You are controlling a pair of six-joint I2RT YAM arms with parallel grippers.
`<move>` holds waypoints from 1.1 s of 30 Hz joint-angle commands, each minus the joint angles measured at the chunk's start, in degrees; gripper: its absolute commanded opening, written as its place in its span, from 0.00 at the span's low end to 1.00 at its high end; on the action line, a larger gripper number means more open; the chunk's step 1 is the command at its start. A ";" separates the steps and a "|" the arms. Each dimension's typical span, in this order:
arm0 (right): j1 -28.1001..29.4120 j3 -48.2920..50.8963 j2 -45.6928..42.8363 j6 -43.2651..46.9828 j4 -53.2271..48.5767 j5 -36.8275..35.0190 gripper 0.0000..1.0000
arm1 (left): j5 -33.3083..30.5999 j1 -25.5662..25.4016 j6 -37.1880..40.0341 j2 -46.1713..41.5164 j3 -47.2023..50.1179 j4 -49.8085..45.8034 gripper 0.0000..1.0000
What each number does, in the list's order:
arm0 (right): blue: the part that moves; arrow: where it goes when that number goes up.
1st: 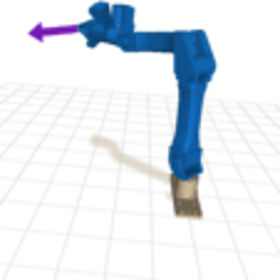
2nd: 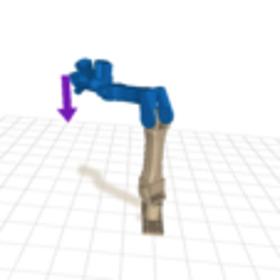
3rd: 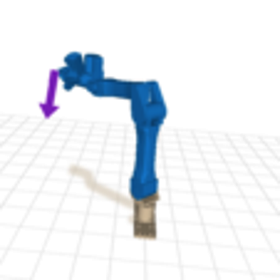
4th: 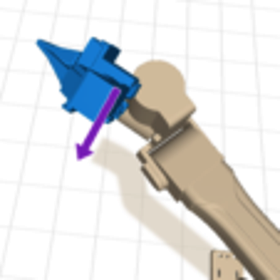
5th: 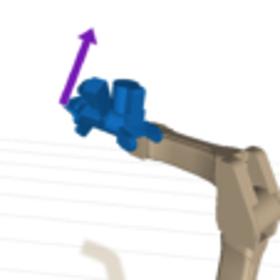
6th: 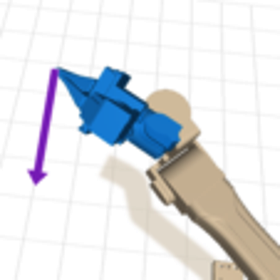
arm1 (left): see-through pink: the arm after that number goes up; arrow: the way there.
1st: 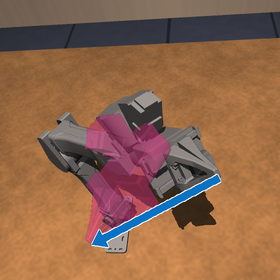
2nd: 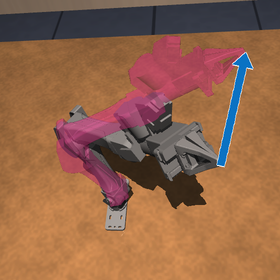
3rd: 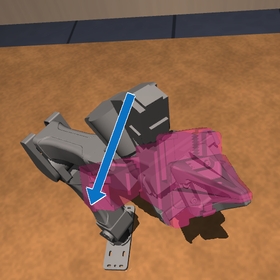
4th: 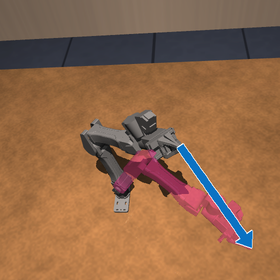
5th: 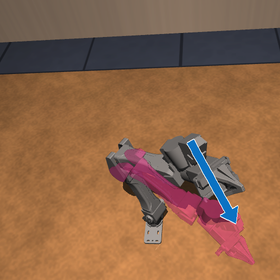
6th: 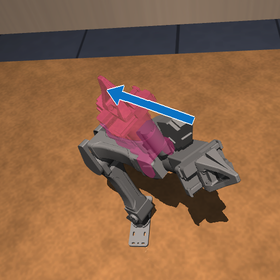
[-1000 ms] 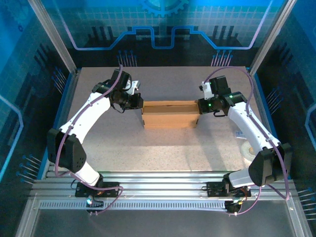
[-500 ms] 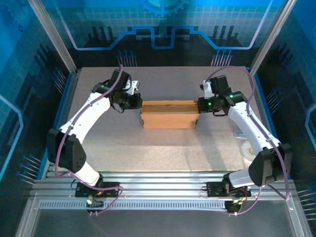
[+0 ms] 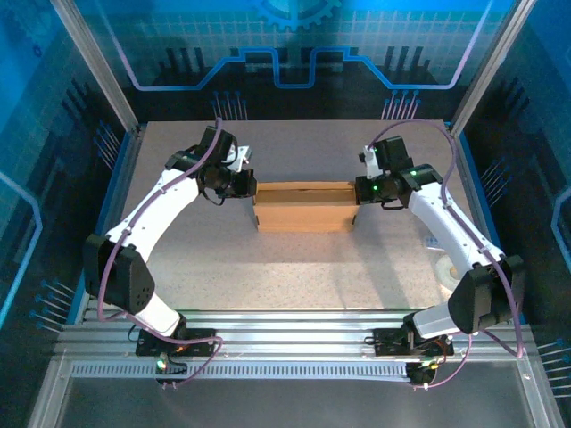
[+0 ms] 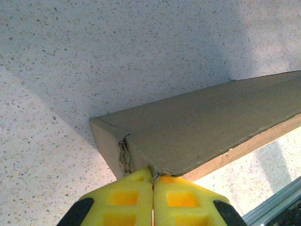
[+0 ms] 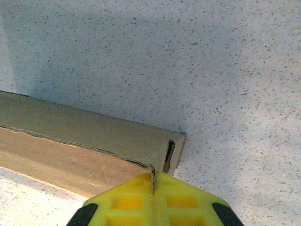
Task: Fold the paper box
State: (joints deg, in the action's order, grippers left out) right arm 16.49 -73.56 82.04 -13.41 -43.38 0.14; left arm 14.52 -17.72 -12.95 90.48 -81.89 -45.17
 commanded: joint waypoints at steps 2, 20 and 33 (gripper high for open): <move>1.87 1.64 1.02 1.95 -1.42 -1.87 0.02 | -1.07 -1.11 1.94 -0.21 1.52 -3.76 0.08; 4.41 5.01 -0.14 -1.27 2.31 -1.63 0.04 | -1.46 -1.43 1.63 -0.94 3.13 -3.91 0.07; 4.74 12.98 -4.11 -3.99 9.13 -2.92 0.05 | -2.12 -2.32 0.13 -2.48 8.37 -1.15 0.07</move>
State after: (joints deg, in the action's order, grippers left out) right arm 19.77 -63.46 78.24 -15.73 -32.47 -4.78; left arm 11.77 -18.98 -11.75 87.72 -76.51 -43.66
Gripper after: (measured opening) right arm 0.061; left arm 0.076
